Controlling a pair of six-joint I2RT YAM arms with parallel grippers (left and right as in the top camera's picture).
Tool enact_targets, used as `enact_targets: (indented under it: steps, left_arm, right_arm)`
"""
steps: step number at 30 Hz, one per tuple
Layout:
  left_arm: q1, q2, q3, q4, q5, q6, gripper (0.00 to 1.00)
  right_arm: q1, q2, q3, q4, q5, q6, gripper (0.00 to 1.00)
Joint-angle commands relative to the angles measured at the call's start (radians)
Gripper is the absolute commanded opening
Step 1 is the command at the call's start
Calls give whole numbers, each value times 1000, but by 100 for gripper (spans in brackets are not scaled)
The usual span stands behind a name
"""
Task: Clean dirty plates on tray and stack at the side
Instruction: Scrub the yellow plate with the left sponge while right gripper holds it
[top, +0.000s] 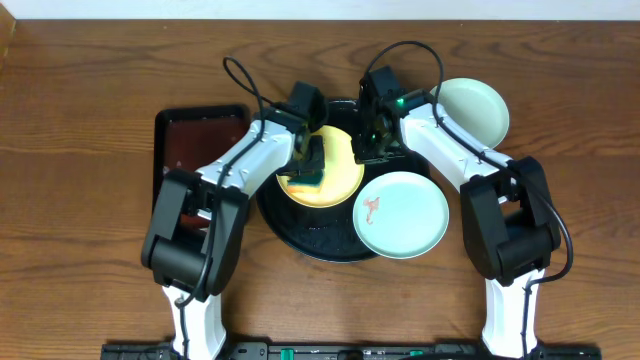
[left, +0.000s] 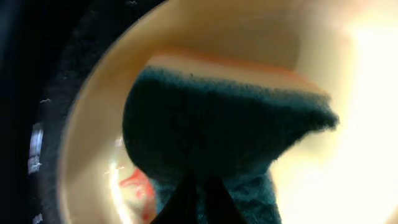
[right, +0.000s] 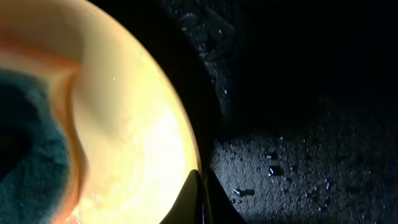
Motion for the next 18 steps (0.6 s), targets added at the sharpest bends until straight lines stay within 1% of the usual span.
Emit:
enact_targets:
  steps: [1, 3, 5, 10, 13, 18]
  left_arm:
    - [9, 65, -26, -66, -394, -49, 7]
    - [9, 53, -24, -74, -462, -49, 7]
    - [9, 29, -15, -76, -496, -49, 8]
    - [6, -54, 4, -67, -486, -48, 7]
    - [6, -110, 4, -62, -394, -48, 7]
    - [6, -158, 4, -35, -101, -48, 7]
  right_arm:
    - [-13, 10, 12, -21, 105, -8, 1]
    - [-13, 10, 12, -22, 105, -8, 1]
    - [-13, 10, 12, -21, 105, -7, 1]
    - [-12, 10, 12, -21, 104, -7, 1]
    - [-12, 10, 12, -21, 104, -7, 1]
    - [-12, 10, 12, -19, 103, -7, 1]
